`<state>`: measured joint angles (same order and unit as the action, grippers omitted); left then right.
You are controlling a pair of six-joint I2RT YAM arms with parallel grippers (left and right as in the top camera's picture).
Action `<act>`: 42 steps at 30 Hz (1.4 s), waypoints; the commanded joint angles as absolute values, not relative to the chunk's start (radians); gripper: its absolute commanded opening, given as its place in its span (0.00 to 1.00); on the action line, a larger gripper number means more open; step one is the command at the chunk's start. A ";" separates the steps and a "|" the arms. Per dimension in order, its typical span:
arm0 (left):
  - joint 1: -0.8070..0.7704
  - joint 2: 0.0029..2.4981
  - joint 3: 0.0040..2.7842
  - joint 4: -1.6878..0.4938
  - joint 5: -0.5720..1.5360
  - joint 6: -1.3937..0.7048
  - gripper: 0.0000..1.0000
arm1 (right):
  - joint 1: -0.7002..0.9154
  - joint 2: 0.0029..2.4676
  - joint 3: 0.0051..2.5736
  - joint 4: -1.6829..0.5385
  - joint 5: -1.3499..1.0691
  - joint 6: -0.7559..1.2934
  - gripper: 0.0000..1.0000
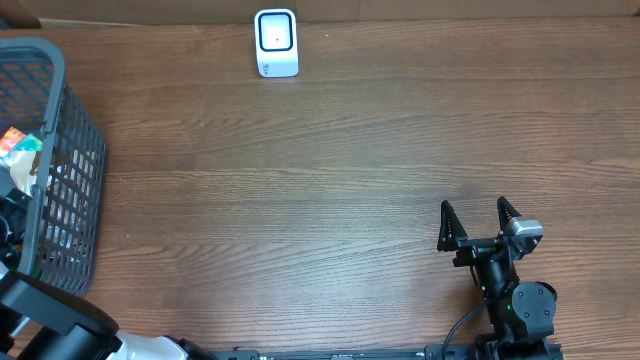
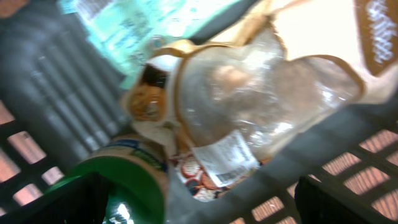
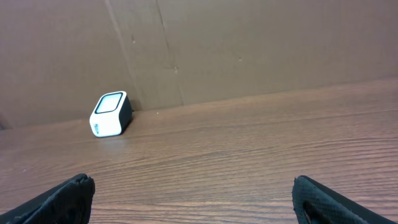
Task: Scan the item barcode
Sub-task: 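Lower the left gripper into the basket toward the green-lidded jar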
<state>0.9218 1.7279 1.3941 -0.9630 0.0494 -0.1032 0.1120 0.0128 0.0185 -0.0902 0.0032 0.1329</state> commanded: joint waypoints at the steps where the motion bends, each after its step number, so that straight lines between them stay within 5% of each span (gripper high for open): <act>1: 0.897 1.739 1.383 -0.962 0.131 -0.065 1.00 | 0.109 0.003 0.008 -0.084 -0.002 0.129 1.00; 17: 0.831 1.739 1.492 -1.004 0.214 0.002 0.99 | 0.109 0.003 0.008 -0.084 -0.002 0.129 1.00; 28: 0.833 1.739 1.660 -1.224 -0.170 -0.281 1.00 | 0.109 0.003 0.008 -0.084 -0.002 0.129 1.00; 42: 0.940 1.741 1.510 -1.148 -0.204 -0.295 1.00 | 0.109 0.003 0.008 -0.084 -0.002 0.129 1.00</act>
<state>0.9089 1.7412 1.5322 -1.1545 -0.1596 -0.2821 0.1120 0.0128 0.0185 -0.0895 0.0032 0.1337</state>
